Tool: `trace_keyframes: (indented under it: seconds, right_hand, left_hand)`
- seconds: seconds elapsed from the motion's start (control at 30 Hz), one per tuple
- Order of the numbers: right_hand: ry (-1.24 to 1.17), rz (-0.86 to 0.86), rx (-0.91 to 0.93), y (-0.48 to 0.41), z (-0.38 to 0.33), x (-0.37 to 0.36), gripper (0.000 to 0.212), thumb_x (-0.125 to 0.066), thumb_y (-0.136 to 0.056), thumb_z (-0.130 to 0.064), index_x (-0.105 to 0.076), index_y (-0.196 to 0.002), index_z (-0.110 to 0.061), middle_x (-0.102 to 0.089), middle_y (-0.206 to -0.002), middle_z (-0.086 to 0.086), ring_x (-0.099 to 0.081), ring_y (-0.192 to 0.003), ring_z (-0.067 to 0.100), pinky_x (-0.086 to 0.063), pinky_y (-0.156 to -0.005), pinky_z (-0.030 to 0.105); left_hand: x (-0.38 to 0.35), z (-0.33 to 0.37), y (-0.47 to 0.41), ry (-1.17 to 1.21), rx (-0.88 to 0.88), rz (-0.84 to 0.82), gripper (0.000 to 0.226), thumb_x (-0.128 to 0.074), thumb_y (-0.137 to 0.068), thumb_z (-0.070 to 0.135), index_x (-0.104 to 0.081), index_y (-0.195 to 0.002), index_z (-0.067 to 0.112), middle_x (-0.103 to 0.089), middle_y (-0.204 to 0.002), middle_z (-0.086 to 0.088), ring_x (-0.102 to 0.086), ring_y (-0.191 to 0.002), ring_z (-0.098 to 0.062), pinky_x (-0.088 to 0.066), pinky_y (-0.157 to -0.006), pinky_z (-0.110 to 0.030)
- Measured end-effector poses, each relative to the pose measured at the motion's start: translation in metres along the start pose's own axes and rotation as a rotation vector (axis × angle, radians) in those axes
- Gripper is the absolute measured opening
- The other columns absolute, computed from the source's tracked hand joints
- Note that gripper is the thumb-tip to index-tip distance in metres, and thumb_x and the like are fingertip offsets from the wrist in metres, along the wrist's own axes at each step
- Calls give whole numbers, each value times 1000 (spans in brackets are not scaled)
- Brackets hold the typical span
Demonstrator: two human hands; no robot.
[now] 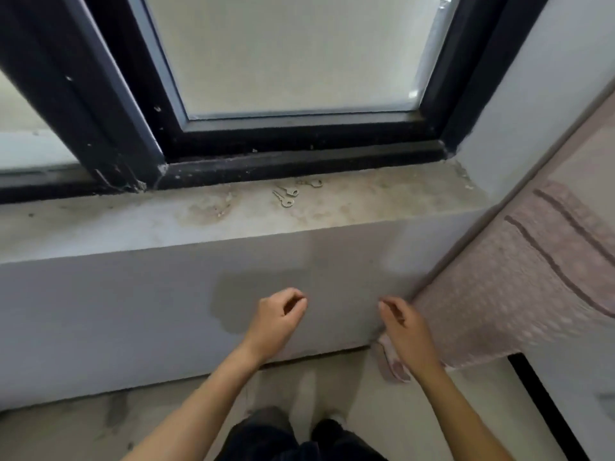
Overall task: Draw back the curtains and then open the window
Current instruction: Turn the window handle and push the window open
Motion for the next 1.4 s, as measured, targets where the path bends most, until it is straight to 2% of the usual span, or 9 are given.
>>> trace_keyframes:
  seconds: [0.2, 0.33, 0.43, 0.57, 0.7, 0.97, 1.1, 1.27, 1.4]
  right_hand:
    - [-90, -15, 552, -44, -162, 25, 27, -52, -86, -40, -56, -106, -22, -60, -92, -10, -57, -81, -11, -42, -68, -4]
    - [-144, -17, 772, -57, -251, 28, 33, -51, -81, -39, -61, -104, -18, -62, -88, -14, -57, -68, -10, -43, -60, 2]
    - [-69, -43, 960, -62, -310, 32, 25, -53, -83, -29, -62, -104, -18, -55, -87, -25, -54, -78, -12, -43, -67, 4]
    - [-40, 51, 1177, -73, -409, 62, 19, -57, -82, -22, -67, -97, -14, -63, -84, -9, -55, -77, -13, -40, -63, 2]
    - [-28, 166, 1286, -69, -506, 92, 14, -56, -86, -13, -66, -96, -11, -64, -85, -2, -58, -74, 2, -38, -62, 3]
    - [16, 169, 1262, -71, -625, 56, 18, -52, -82, -16, -66, -94, -12, -68, -98, 12, -61, -91, 27, -48, -83, 37]
    - [-44, 124, 1205, -84, -649, 27, 20, -50, -83, -18, -61, -98, -11, -57, -87, 3, -52, -78, 22, -40, -61, 27]
    - [-319, 18, 1085, -87, -661, 23, 15, -44, -84, -15, -54, -73, -11, -57, -63, 4, -50, -56, 18, -37, -53, 26]
    - [-395, -190, 978, -82, -668, 22, 22, -39, -87, -9, -60, -94, -7, -60, -64, 8, -56, -51, 18, -42, -48, 21]
  left_hand:
    - [107, 117, -14, -133, -405, 432, 39, -41, -78, 39, -65, -98, 15, -57, -86, 23, -55, -85, 9, -43, -73, -4]
    - [172, 167, -30, -403, -547, 688, 50, -36, -80, 38, -57, -117, 12, -59, -118, -1, -44, -112, -8, -35, -95, -20]
    - [215, 198, -43, -615, -597, 848, 54, -37, -81, 38, -51, -125, 9, -51, -133, -14, -39, -124, -24, -26, -101, -27]
    - [282, 256, -57, -902, -668, 1126, 46, -43, -82, 32, -53, -120, 9, -46, -136, -24, -40, -124, -42, -42, -94, -53]
    - [341, 316, -57, -1002, -681, 1278, 44, -48, -82, 24, -52, -121, 3, -46, -136, -27, -41, -125, -46, -43, -92, -58]
    - [342, 309, -109, -1264, -674, 1292, 55, -61, -76, 15, -46, -126, -4, -46, -136, -28, -42, -129, -41, -31, -106, -48]
    - [333, 297, -126, -1276, -642, 1300, 55, -51, -78, 23, -46, -126, -3, -48, -136, -26, -45, -128, -37, -31, -106, -42]
    - [328, 301, -143, -1220, -546, 1305, 72, -29, -81, 46, -38, -131, -5, -44, -138, -29, -41, -130, -39, -33, -106, -45]
    - [316, 299, -158, -1089, -483, 1325, 77, -27, -80, 54, -34, -133, -1, -42, -139, -30, -40, -130, -41, -30, -105, -46]
Point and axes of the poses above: each hand's wrist, its own y-axis away from the middle knuckle, its own x-axis out of the back of the hand, z = x × y, the point moved 4 cm from there along -y, towards the middle knuckle
